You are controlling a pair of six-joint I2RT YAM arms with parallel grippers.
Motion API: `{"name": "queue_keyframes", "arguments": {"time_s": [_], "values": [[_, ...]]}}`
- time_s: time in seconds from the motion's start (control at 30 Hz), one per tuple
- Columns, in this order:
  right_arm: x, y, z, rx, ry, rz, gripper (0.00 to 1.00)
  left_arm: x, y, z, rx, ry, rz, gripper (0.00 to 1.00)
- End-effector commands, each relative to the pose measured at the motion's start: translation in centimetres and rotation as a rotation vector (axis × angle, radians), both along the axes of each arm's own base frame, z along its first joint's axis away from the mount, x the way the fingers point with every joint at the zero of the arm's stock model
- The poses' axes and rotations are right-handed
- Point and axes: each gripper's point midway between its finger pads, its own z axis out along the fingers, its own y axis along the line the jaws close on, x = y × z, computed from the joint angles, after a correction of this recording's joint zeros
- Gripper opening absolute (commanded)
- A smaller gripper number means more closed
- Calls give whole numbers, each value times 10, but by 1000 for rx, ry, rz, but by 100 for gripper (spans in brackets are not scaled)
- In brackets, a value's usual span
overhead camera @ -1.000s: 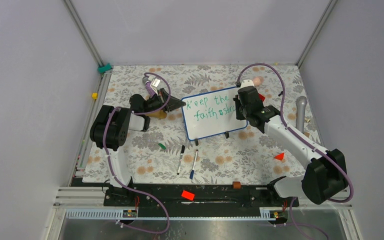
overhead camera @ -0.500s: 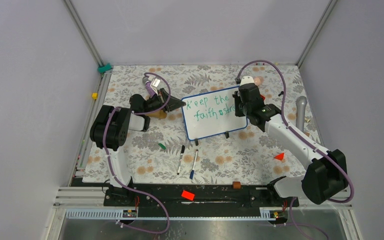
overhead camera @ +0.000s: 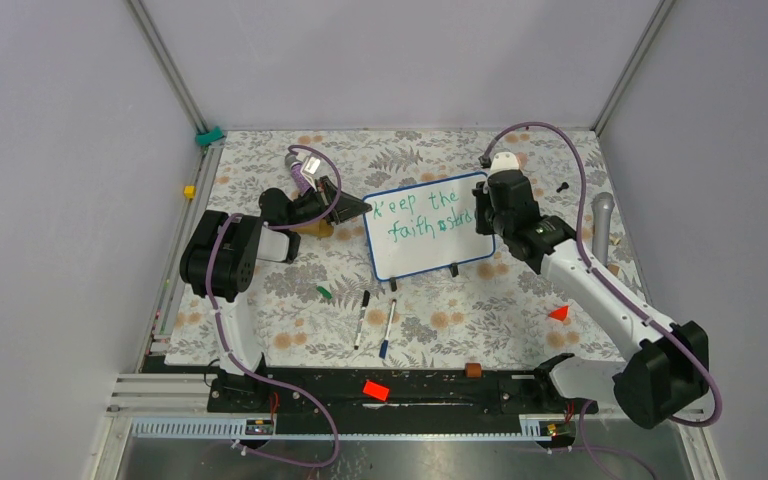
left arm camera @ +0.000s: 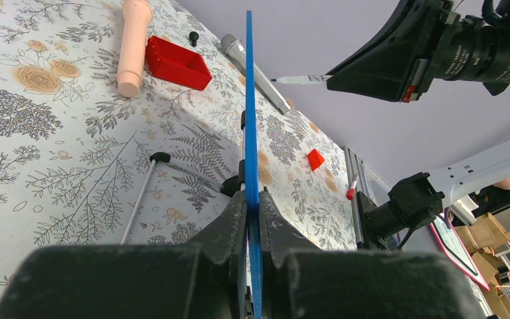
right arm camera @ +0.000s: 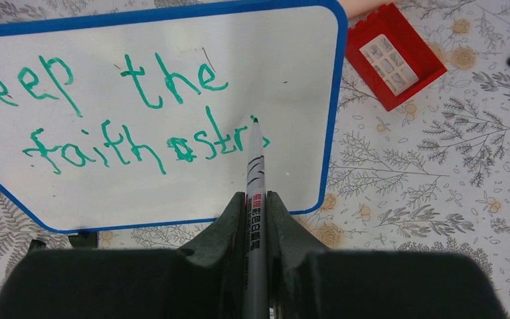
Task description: Write a sentence on the whiteboard
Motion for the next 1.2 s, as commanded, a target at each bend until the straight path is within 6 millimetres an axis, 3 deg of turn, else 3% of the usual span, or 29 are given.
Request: {"name": "queue_keyframes", "arguments": {"time_s": [0.0, 0.63, 1.03, 1.17], "values": [[1, -9, 15, 16, -53, -32, 0, -16, -5, 9, 26, -123, -77, 0], [18, -8, -17, -16, 25, -53, 0, -16, -6, 8, 25, -121, -78, 0], [0, -11, -42, -2, 83, -49, 0, -16, -5, 8, 25, -119, -78, 0], [3, -11, -37, -6, 68, -52, 0, -16, -5, 8, 26, -118, -78, 0]]}}
